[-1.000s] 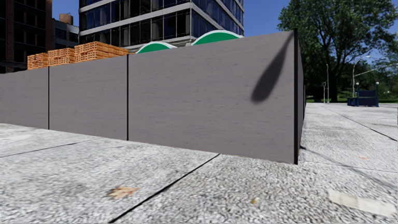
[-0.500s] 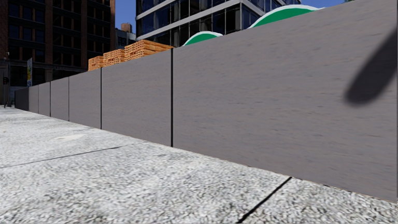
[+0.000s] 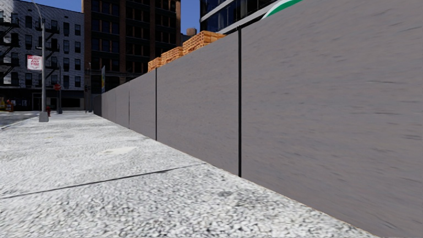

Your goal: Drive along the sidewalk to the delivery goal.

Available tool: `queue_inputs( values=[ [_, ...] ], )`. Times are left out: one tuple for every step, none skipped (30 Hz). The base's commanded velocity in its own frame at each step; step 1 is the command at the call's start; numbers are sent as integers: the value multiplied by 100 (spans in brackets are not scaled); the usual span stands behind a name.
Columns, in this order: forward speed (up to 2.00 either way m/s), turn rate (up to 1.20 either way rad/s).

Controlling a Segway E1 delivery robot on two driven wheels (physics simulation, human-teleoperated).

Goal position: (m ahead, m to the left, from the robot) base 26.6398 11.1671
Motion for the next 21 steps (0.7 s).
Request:
queue_inputs(
  values=[
    [200, 69],
    [200, 69],
    [200, 69],
    [200, 69],
    [200, 69],
    [200, 69],
    [200, 69],
    [200, 69],
    [200, 68],
    [200, 67],
    [200, 67],
    [200, 67],
    [200, 67],
    [200, 67],
    [200, 67],
    [200, 67],
    [200, 67],
    [200, 67],
    [200, 67],
    [200, 67],
    [200, 67]
  ],
)
